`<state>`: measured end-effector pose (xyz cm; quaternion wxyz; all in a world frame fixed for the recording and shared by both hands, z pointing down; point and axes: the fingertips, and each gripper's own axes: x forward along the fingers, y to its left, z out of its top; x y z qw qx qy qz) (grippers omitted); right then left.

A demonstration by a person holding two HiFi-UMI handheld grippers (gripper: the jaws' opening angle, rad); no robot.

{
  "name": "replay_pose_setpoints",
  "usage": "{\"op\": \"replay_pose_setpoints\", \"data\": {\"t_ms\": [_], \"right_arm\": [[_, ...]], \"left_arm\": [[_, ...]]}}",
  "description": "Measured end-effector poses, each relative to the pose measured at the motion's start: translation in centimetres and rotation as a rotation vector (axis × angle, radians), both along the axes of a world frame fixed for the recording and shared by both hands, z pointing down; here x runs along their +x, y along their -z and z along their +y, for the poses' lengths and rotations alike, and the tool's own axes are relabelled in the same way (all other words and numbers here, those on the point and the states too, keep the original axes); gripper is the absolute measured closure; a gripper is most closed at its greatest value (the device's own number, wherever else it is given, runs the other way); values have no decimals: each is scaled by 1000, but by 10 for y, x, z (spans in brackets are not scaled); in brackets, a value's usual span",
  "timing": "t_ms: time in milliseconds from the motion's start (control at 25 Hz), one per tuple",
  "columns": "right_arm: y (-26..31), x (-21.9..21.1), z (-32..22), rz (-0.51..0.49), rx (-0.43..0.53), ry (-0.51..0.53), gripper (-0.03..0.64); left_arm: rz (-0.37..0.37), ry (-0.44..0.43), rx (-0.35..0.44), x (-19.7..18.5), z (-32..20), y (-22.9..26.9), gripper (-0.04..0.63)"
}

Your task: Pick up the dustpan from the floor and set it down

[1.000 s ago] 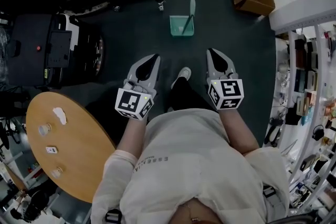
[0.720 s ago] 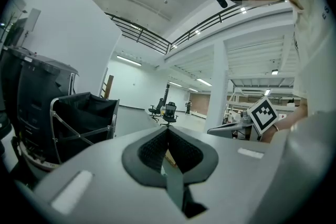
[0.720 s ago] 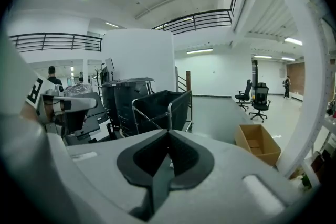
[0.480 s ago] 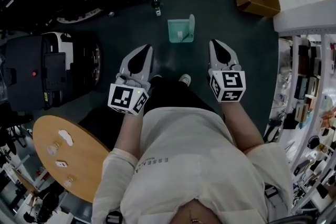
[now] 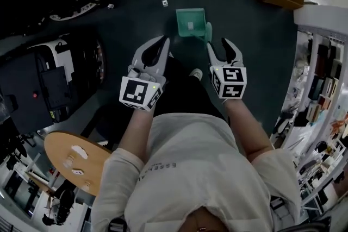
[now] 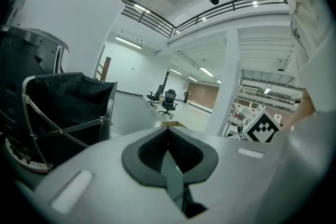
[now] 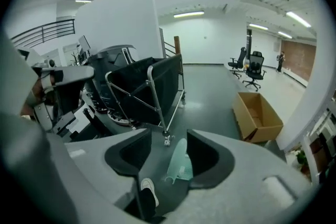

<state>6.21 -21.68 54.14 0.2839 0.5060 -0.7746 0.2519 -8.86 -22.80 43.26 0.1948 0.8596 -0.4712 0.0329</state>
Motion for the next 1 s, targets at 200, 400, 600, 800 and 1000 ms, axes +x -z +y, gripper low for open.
{"op": "replay_pose_setpoints", "data": {"t_ms": [200, 400, 600, 800, 1000], "right_arm": [[-70, 0, -19, 77, -121, -35, 392], [-125, 0, -47, 109, -177, -26, 387], [-165, -10, -45, 102, -291, -12, 387], [-183, -19, -36, 86, -344, 5, 530], [-176, -10, -33, 62, -348, -35, 586]], "left_arm": [[-24, -46, -37, 5, -25, -49, 578], [-63, -62, -47, 9, -45, -103, 578], [-57, -34, -106, 4, -43, -135, 578], [-30, -29, -95, 4, -35, -135, 578], [-47, -47, -62, 3, -29, -119, 578]]}}
